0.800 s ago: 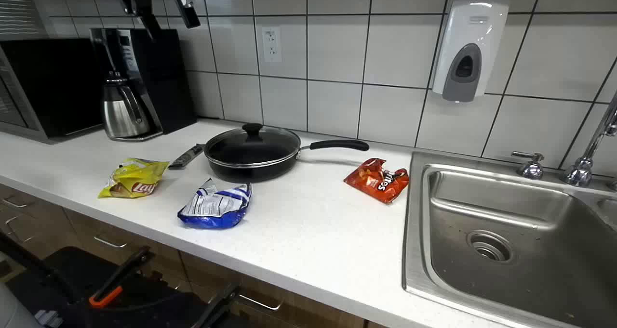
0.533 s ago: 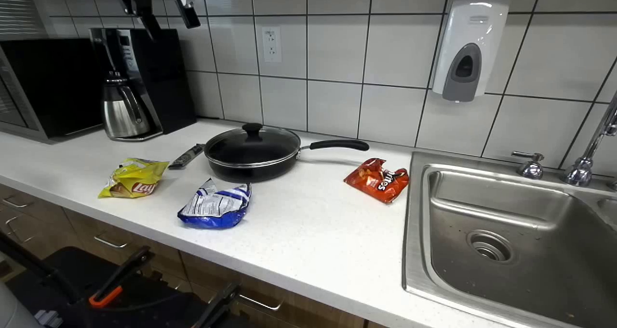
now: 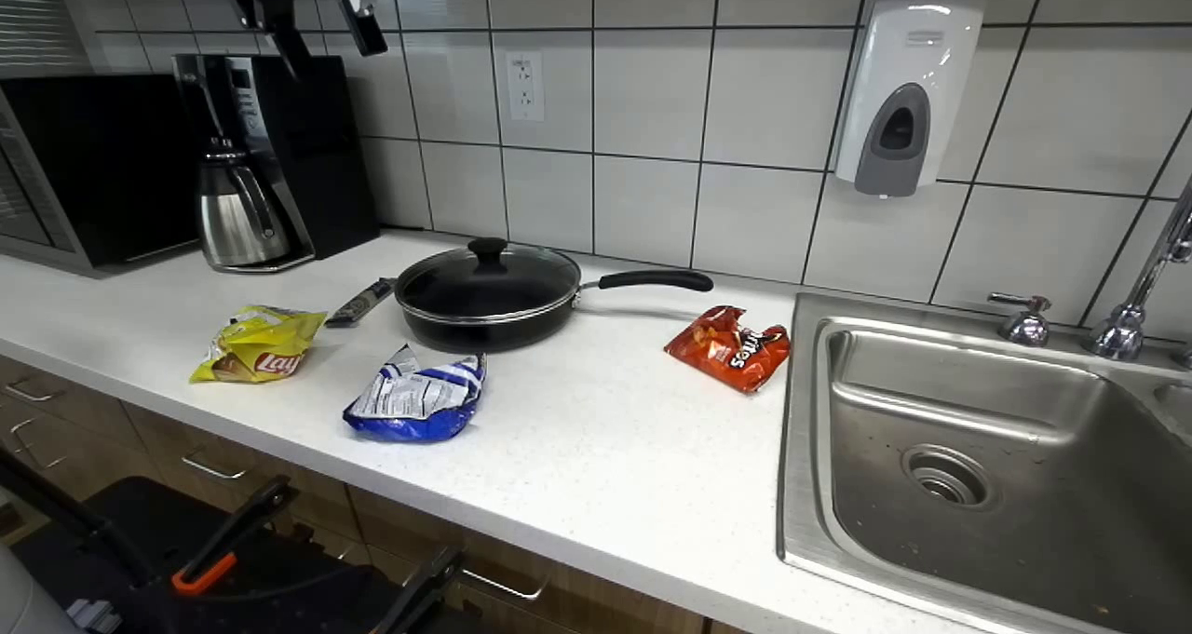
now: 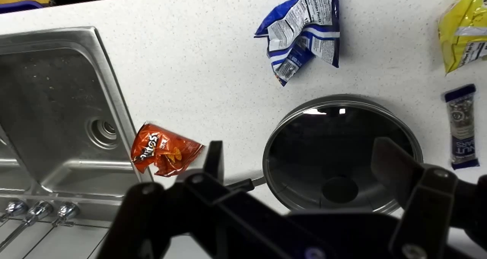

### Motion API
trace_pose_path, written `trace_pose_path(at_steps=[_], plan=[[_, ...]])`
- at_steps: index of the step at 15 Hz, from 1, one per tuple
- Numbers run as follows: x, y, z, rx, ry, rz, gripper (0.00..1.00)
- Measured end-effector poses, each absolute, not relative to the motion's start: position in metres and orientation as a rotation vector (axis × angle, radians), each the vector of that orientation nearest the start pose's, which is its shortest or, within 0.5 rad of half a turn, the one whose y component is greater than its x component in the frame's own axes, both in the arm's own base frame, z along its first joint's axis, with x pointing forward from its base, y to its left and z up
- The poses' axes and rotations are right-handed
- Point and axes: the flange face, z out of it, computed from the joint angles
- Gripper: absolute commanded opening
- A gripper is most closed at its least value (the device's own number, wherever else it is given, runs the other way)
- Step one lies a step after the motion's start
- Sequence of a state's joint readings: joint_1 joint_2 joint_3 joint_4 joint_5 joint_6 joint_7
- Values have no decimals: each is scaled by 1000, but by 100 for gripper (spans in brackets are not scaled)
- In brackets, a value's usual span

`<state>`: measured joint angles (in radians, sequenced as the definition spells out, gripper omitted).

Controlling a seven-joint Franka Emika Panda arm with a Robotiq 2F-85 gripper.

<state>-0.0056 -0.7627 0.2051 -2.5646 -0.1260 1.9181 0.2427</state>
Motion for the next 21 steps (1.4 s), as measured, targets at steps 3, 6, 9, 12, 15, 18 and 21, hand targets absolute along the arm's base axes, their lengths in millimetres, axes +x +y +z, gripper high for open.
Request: trace_pose_path(at_steps=[3, 6, 9, 12, 15, 18, 21], plan=[[333, 63, 509, -3364, 95, -248, 100], [341, 60, 504, -3350, 98, -266, 100], [356, 60, 495, -3329, 85, -297, 100], [374, 63, 477, -3314, 59, -300, 100], [392, 66, 458, -3303, 34, -280, 100], [408, 69, 441, -3295, 15, -253, 100], [424, 72, 428, -3289, -5, -229, 100]])
